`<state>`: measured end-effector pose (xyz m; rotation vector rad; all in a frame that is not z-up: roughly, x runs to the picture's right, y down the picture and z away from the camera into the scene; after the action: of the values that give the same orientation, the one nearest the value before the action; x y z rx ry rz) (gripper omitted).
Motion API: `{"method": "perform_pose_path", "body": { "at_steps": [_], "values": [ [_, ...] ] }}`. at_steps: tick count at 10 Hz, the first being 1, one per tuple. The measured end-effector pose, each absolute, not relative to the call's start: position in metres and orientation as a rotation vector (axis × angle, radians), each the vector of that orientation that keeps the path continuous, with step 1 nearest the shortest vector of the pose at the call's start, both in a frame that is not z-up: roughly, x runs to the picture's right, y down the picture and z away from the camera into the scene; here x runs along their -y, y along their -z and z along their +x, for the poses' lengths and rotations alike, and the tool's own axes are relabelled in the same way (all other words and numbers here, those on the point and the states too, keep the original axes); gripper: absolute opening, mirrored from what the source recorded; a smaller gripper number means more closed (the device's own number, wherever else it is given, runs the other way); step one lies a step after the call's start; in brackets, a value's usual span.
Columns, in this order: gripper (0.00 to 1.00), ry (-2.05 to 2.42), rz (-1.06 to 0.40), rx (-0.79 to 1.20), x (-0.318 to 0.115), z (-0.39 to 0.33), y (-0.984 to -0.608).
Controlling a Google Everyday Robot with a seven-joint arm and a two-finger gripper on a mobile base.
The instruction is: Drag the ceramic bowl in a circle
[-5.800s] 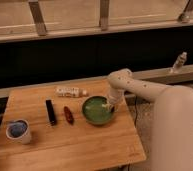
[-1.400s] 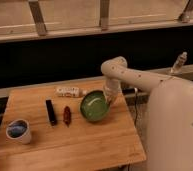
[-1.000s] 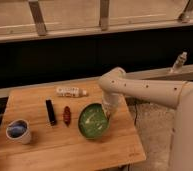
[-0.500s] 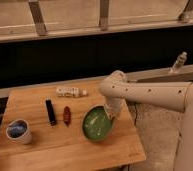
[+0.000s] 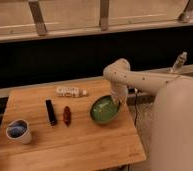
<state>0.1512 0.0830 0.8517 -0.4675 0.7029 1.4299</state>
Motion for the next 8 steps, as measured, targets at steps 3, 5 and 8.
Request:
{"method": "perform_pose_path", "body": {
  "at_steps": [3, 5, 8],
  "values": [
    [0.0, -1.391, -0.496, -0.679, -0.056, 0.153, -0.877],
    [0.0, -1.357, -0.518, -0.664, -0.057, 0.146, -0.878],
    [0.0, -1.281, -0.583, -0.621, -0.085, 0.116, -0.86]
  ]
}}
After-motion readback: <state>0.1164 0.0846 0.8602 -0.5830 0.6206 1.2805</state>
